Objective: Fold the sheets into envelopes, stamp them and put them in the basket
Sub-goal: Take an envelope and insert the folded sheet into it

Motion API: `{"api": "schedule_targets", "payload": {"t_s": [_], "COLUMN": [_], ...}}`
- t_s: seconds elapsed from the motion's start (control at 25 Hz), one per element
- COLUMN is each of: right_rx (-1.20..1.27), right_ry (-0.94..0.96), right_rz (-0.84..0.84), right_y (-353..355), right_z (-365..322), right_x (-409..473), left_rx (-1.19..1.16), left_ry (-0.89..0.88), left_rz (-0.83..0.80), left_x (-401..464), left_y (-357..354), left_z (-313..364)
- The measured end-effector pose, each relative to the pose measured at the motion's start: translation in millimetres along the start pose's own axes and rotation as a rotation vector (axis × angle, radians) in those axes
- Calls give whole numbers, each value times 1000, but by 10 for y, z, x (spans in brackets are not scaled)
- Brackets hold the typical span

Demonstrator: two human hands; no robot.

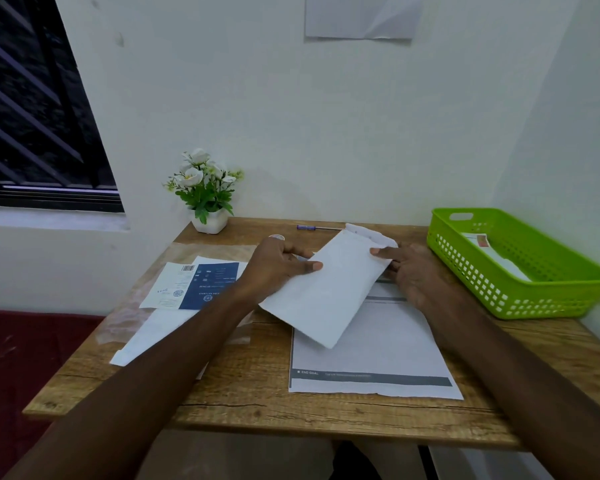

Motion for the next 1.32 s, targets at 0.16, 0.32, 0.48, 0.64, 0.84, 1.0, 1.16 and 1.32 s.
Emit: {"api": "schedule_targets", "payload": {"t_s": [0.16, 0.32, 0.48, 0.64, 0.84, 1.0, 1.16, 1.32], "right_rx": [-21, -69, -177, -424, -503, -765, -1049, -1163], "right_ry": [-39, -120, -94, 11, 120, 311, 416, 477], "right_rz": [-11, -142, -253, -226, -104, -66, -131, -129], "right_y": [-50, -122, -175, -198, -211, -199, -268, -300], "right_z": [90, 88, 95, 41, -14, -56, -10, 3], "right_x": [-24, -59, -115, -154, -187, -175, -179, -200], "left_rx": [-112, -171, -244, -111, -24, 58, 444, 556], "left_ry": [89, 75, 77, -33, -102, -144, -201, -179], "left_rz": [-87, -125, -41, -20, -52, -51, 63, 55], "left_x": [-21, -24, 9, 58, 73, 66, 72, 84], "left_y": [-26, -94, -70, -37, -79, -105, -120, -125], "left_z": [-17, 9, -56, -133, -138, -130, -143, -171]}}
Point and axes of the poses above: each hand's wrist, its own x-axis towards the middle knuckle, its own y-axis out of the back of the hand, z = x × y, the point moved 3 cm from there along x, towards the middle knuckle, and after that the axes turned 5 degrees about x, right-handed, at the moved point
